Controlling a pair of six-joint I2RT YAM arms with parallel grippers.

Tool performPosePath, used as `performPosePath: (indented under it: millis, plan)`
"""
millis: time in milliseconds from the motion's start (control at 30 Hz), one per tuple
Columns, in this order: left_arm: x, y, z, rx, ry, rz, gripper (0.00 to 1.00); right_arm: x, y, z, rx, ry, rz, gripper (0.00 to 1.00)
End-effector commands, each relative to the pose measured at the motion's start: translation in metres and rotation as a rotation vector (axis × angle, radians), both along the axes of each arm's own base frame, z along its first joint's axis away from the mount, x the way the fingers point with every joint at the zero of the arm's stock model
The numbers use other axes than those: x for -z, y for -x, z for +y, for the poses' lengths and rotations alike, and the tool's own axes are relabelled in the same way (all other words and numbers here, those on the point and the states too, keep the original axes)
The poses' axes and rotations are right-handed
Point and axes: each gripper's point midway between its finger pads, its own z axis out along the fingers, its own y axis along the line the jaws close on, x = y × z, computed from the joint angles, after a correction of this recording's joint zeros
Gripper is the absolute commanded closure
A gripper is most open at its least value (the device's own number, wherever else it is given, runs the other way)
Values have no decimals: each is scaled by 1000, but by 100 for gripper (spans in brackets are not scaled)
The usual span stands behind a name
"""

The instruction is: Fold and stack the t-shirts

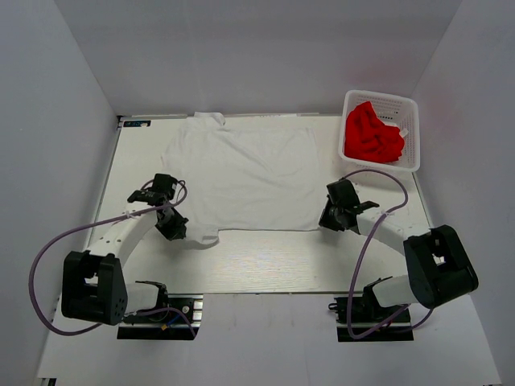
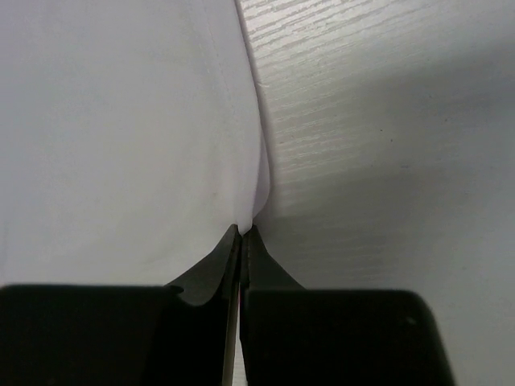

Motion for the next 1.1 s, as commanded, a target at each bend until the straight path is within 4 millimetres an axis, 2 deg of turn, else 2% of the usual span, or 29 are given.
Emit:
performPosePath:
  millis: [0,100,133,167,200,233,300,333,367,400,433,533,667,733,767,800,867,900,933,1000,1067]
  plan:
    - [-30,-35,-4,16,14,-157,100,-26,-15,4,-9,-3,-45,100]
    - [-52,-60,-15,40,59,-258,100,-35,-21,11,-18,-27,-60,100]
    - [-51,-66,-16,40,59,-256,100,-48,-32,14,-21,-35,-89,100]
    - [-61,-77,-18,40,64,-289,100,-47,-34,13,-16,-29,-78,100]
    - [-64,-83,-16,36,52,-298,100,-48,-38,16,-26,-22,-79,100]
    - [-67,-88,-14,35,48,-302,100,-58,-46,18,-23,-24,-103,100]
    - [-75,-107,-10,26,26,-325,100,-57,-54,17,-18,-5,-106,100]
    - [-76,-113,-8,17,25,-325,100,-71,-66,21,-15,-15,-138,100]
    - [-86,-126,-4,6,4,-363,100,-65,-68,20,-18,-1,-123,100]
    - [-80,-132,-2,0,-14,-344,100,-73,-77,21,-10,1,-144,100]
    - [-90,-145,-4,-1,-11,-368,100,-81,-83,23,-9,-5,-158,100]
    - [-90,-171,-5,-6,-22,-372,100,-84,-97,21,2,28,-153,100]
    - [-94,-193,6,-47,-94,-386,100,-99,-123,18,27,41,-198,100]
    - [-106,-204,10,-62,-117,-420,100,-93,-128,17,27,48,-184,100]
    - [-111,-208,11,-67,-123,-435,100,-102,-136,20,28,38,-204,100]
    - [-110,-212,11,-68,-121,-446,100,-102,-138,20,30,38,-204,100]
    - [-123,-227,6,-48,-106,-515,100,-96,-143,24,20,29,-185,100]
    - [-126,-231,6,-37,-109,-532,100,-103,-149,25,22,22,-200,100]
    - [-127,-238,4,-20,-106,-555,100,-95,-151,24,25,29,-180,100]
    - [-127,-245,4,-6,-112,-576,100,-102,-158,25,29,23,-196,100]
    - [-123,-257,2,10,-120,-583,100,-98,-162,25,37,25,-194,100]
